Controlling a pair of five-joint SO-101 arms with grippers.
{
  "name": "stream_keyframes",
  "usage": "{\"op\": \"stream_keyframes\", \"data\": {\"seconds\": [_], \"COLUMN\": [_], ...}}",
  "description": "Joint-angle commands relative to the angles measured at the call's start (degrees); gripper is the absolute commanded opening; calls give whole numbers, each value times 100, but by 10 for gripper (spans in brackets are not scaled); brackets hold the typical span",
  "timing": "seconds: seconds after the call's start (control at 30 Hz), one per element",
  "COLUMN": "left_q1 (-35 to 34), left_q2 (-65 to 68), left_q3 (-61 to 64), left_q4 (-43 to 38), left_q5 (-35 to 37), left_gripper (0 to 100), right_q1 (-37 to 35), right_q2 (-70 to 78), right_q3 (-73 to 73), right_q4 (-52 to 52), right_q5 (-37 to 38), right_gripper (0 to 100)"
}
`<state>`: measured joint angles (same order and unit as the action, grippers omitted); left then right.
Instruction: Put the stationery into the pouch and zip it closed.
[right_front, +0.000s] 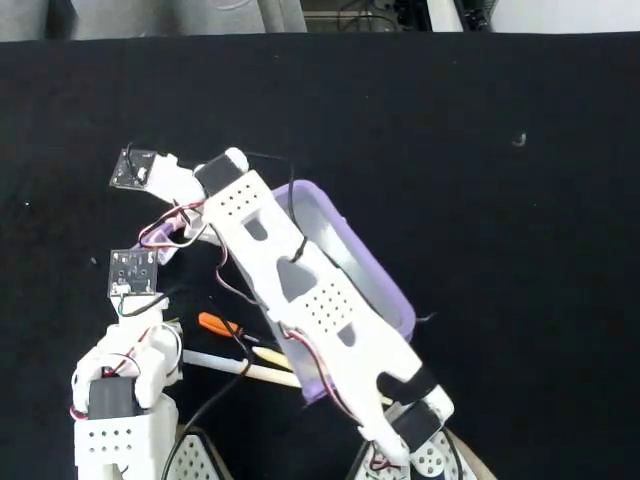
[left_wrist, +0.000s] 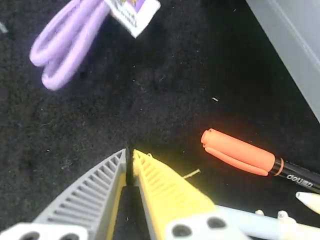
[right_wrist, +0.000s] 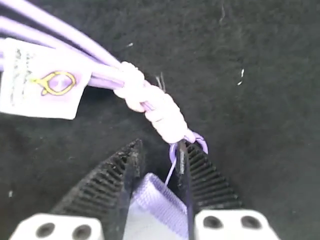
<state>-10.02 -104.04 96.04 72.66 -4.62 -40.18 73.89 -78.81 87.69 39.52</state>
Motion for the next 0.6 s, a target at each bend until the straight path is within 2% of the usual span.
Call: {"op": "stream_keyframes", "data": {"seconds": [0.0, 0.07, 0.33, 0.57], "left_q1": [-4, -4, -4, -4], "left_q2": [-26, -26, -26, -26], "left_q3": [136, 136, 136, 136], "left_q4": [26, 26, 26, 26], "left_q5": [-35, -35, -35, -35], "left_gripper": [30, 30, 30, 30], "right_q1": [62, 62, 70, 193], "right_q2": [-215, -224, -242, -1235], "right_q3": [163, -48, -1789, -1675], "right_q4": [-316, -299, 202, 229], "right_q5": [97, 97, 88, 62], "right_gripper": [65, 8, 11, 11]}}
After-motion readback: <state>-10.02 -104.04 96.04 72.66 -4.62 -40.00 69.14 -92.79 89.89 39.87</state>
